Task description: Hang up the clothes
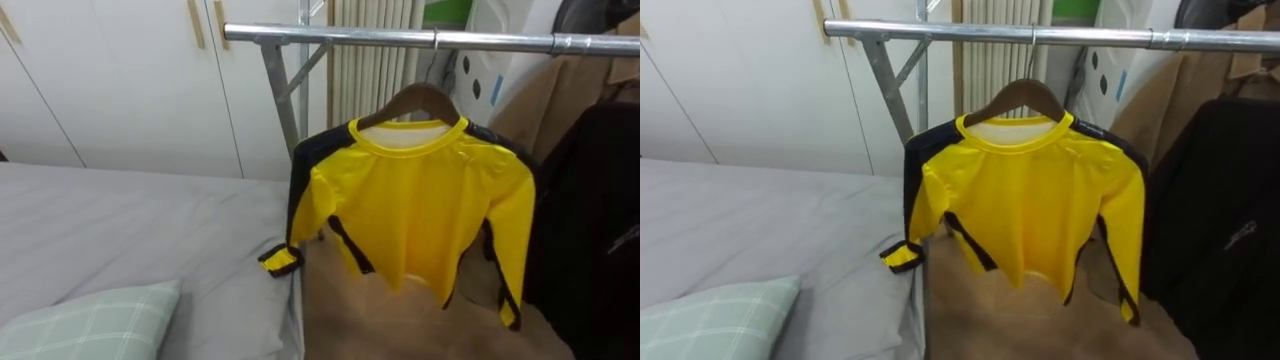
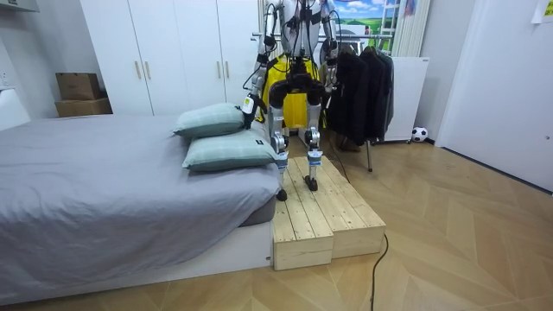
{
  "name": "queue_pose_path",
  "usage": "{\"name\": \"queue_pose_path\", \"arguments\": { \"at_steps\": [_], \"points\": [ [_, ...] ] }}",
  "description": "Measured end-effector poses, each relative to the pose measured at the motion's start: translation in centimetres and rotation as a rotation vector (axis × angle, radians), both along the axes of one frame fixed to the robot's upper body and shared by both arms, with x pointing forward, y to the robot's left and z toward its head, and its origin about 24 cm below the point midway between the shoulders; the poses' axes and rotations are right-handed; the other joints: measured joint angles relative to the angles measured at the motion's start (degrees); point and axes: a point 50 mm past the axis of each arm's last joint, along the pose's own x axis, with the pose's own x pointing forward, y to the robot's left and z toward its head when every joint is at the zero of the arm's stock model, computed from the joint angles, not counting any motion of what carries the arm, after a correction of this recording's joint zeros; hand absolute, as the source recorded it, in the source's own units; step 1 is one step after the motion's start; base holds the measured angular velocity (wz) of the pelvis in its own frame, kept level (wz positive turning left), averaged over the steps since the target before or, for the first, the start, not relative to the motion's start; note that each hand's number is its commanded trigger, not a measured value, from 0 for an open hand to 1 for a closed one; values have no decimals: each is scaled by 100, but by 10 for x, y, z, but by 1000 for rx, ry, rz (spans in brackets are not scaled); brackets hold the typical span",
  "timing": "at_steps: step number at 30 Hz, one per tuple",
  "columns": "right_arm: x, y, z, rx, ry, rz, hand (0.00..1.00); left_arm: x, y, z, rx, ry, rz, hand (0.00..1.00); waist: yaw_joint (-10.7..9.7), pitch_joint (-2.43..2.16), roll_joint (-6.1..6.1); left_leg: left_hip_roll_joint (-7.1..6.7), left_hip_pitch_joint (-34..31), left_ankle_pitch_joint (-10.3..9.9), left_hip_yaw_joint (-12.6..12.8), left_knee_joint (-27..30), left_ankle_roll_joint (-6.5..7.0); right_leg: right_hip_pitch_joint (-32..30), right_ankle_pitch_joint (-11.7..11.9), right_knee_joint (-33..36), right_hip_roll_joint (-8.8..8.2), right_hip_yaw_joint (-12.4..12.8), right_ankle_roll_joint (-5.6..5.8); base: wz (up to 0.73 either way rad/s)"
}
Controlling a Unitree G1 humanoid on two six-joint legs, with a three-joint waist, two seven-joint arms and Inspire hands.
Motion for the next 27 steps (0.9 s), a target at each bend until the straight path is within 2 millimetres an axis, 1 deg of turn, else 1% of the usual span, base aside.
{"name": "queue_pose_path", "arguments": {
  "at_steps": [15, 19, 21, 27],
  "points": [
    [-2, -1, 0, 10, 4, -29, 0, -5, 0, 0, -62, -8, -17, 0, -23, 7, -1, -14, 49, 1, -11, 3, 1, -7, -27, 12, -1, 66, 17, -1],
    [-5, -1, -1, 32, 18, -91, 0, -8, -2, -1, -67, 5, -30, 0, -30, 22, -27, -14, 104, 1, 19, -5, 1, 46, -28, 4, 1, 70, 18, -1],
    [-9, -1, -2, 70, 23, -154, 0, -8, -1, -1, -66, 5, -30, 0, -27, 20, -21, -14, 106, 1, 13, -4, 1, 45, -28, 8, 0, 69, 18, 0],
    [-17, 0, -2, 138, 25, -226, 0, -8, -1, -1, -65, 6, -22, 0, -24, 25, -40, -14, 150, 1, 22, -2, 1, 44, -43, 79, 0, 92, 13, -1]
  ]
}}
